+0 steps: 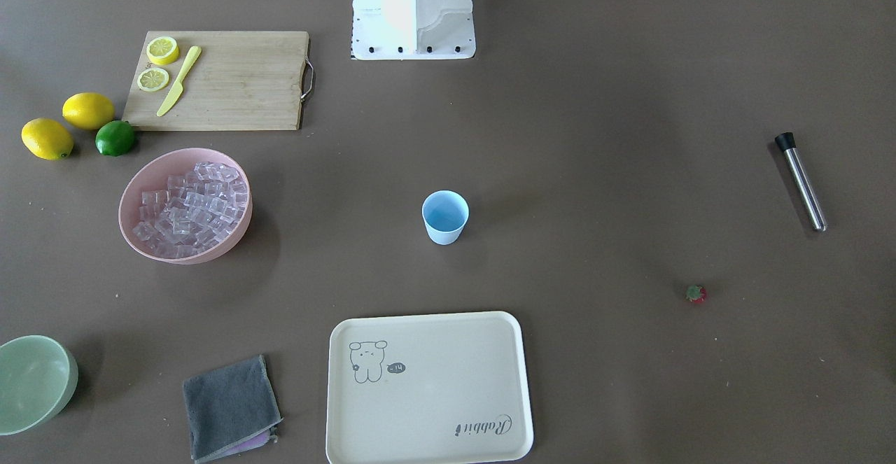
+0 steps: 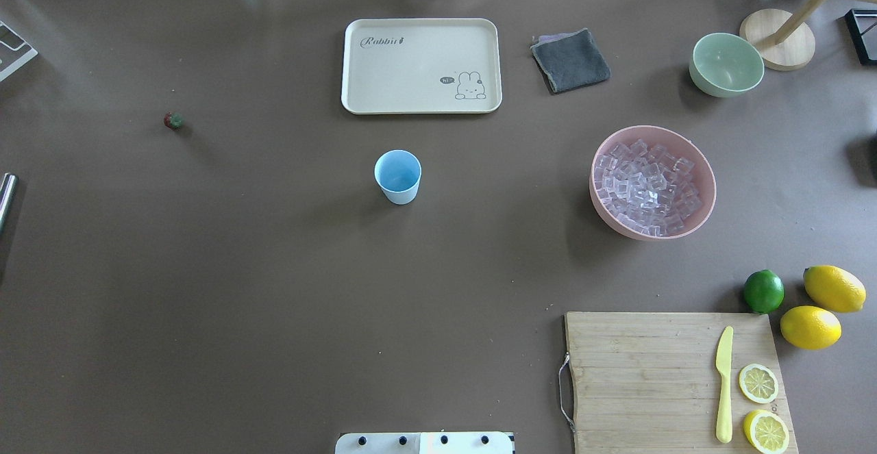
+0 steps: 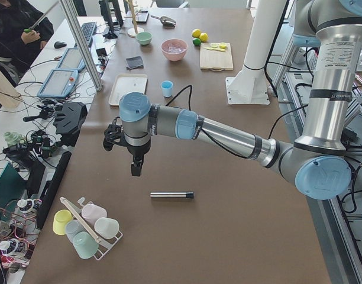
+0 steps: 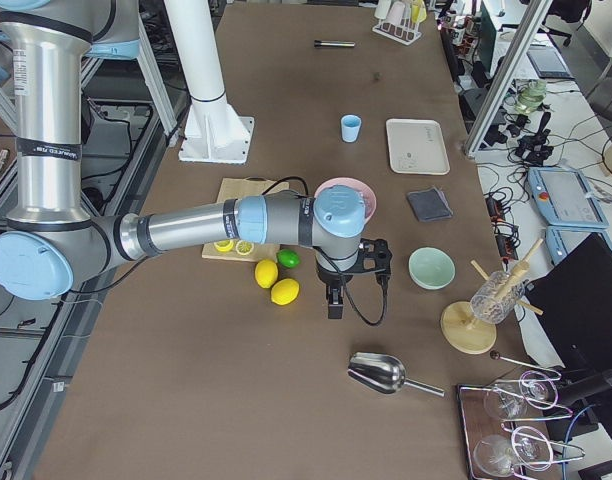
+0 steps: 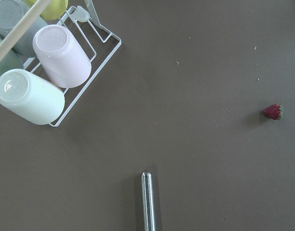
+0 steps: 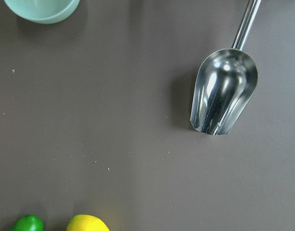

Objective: Mash ice and strawberries in cup

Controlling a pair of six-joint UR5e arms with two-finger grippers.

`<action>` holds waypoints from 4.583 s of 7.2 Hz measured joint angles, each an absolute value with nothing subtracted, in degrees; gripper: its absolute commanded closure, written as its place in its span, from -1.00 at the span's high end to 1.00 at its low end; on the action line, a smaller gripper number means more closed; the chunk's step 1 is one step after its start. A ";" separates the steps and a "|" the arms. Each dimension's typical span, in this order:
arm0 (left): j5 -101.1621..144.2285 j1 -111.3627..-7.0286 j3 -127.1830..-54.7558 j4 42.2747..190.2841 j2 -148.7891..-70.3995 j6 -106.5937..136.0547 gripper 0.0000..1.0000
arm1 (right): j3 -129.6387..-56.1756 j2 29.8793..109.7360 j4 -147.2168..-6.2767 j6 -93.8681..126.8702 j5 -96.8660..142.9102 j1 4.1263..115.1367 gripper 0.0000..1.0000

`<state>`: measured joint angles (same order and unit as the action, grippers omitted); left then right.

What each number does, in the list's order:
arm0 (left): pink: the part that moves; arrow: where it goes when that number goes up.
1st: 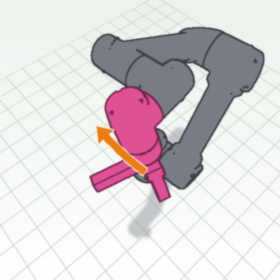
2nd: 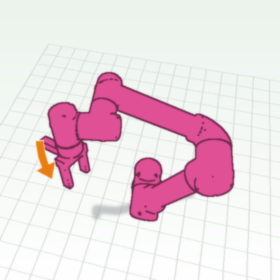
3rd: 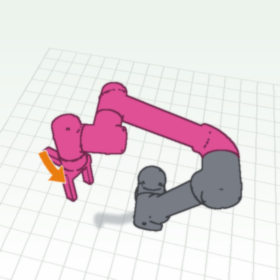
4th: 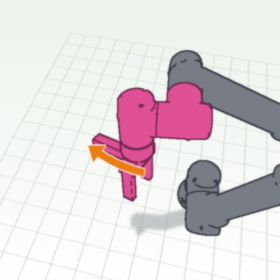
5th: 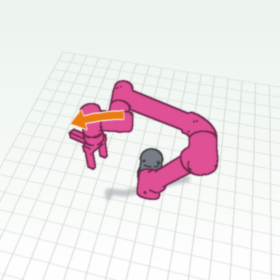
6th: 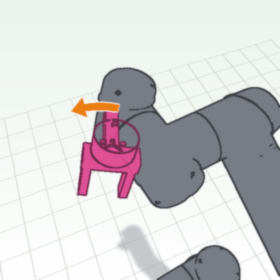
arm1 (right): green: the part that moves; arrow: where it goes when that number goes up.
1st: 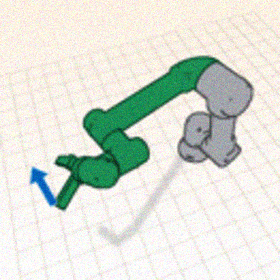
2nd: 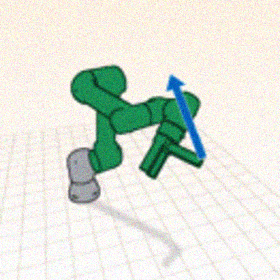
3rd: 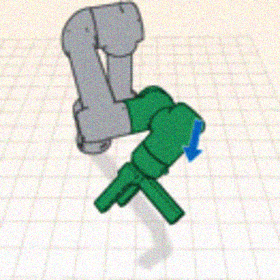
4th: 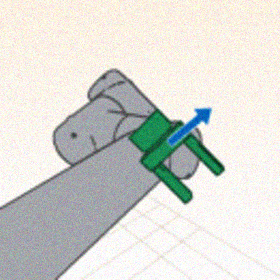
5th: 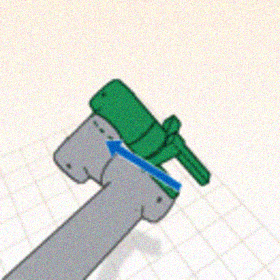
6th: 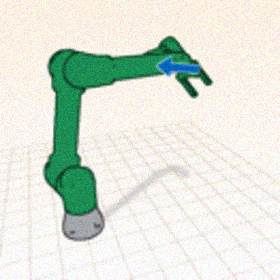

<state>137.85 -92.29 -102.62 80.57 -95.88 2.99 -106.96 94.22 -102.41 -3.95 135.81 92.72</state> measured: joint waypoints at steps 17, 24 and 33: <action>137.79 -92.29 -105.26 80.54 -93.88 2.76 0.97 | -114.26 91.01 -77.29 17.21 132.21 66.00 0.97; 138.10 -92.41 -105.41 80.68 -93.84 2.55 0.97 | -105.12 78.45 -76.29 35.95 112.01 47.23 0.36; 138.25 -92.37 -104.88 81.75 -93.88 2.77 0.97 | -100.13 75.09 -76.45 37.20 111.62 46.87 -0.38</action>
